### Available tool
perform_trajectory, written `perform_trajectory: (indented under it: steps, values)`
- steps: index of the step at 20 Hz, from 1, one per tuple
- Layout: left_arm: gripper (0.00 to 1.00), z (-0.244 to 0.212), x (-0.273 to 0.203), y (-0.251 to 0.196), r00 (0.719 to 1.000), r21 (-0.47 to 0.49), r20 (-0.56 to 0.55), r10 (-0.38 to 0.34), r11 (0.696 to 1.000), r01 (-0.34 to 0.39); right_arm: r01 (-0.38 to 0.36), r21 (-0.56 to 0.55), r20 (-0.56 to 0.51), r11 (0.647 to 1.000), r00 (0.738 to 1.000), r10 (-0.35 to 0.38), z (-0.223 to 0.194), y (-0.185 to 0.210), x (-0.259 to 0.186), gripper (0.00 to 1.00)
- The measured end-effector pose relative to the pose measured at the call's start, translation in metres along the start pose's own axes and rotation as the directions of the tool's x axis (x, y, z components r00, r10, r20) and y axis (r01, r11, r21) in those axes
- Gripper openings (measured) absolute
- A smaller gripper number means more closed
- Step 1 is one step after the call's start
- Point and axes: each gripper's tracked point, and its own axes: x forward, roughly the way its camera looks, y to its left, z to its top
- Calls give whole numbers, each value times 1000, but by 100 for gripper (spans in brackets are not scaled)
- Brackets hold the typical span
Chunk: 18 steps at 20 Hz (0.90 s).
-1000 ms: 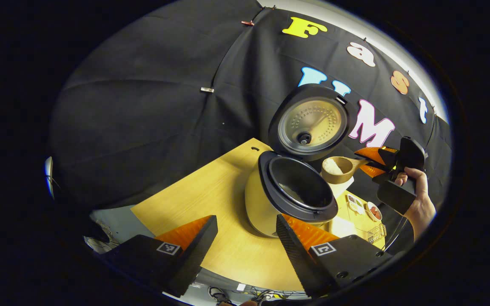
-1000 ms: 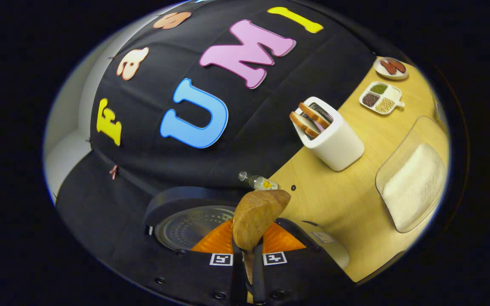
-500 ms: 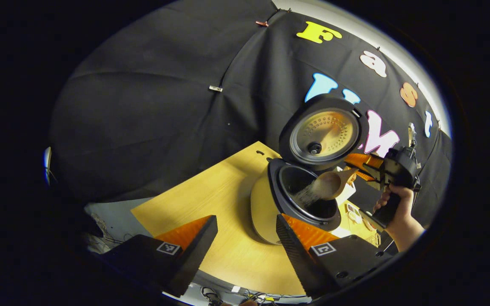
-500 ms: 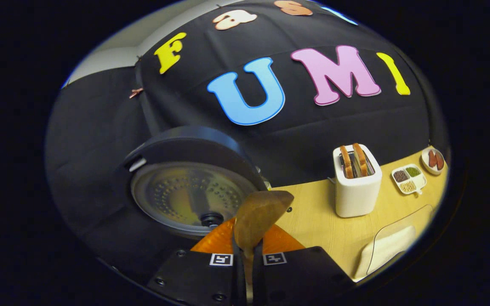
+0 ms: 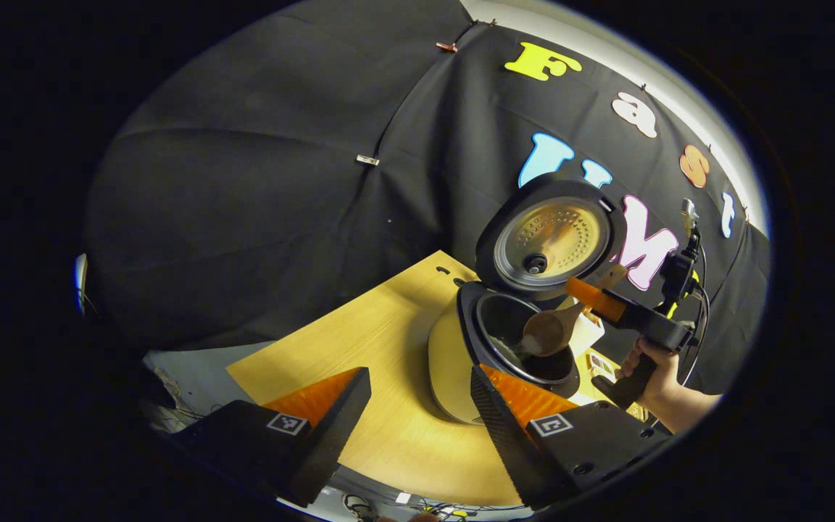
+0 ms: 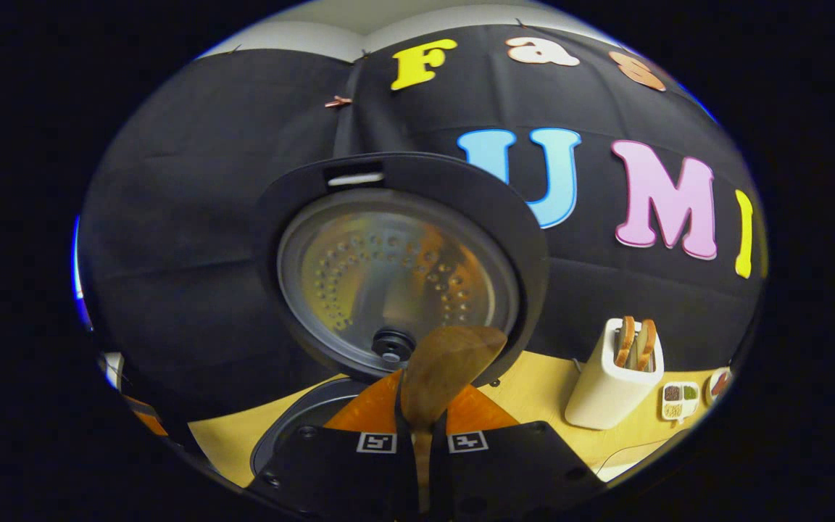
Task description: Close the left gripper, press the button to open the rice cooker; take a wooden spoon from the chopstick holder with the right hand, scoop a spoonful of rice and pour it into the rice cooker, then put the wooden spoon back into the chopstick holder.
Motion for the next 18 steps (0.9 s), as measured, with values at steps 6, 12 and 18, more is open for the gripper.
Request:
perform_trajectory:
  steps: [6,12,18]
  values:
    - [96,7,0,-4,999,67,30,-12,998,10,-61,-141,7,988,998,62,-3,25,-8,11]
    - [96,9,-6,-15,998,119,57,-2,993,-5,-33,62,30,998,999,31,19,8,-26,11]
    - [96,2,-9,-57,997,137,50,-57,989,50,69,238,40,969,996,-81,38,-45,-76,11]
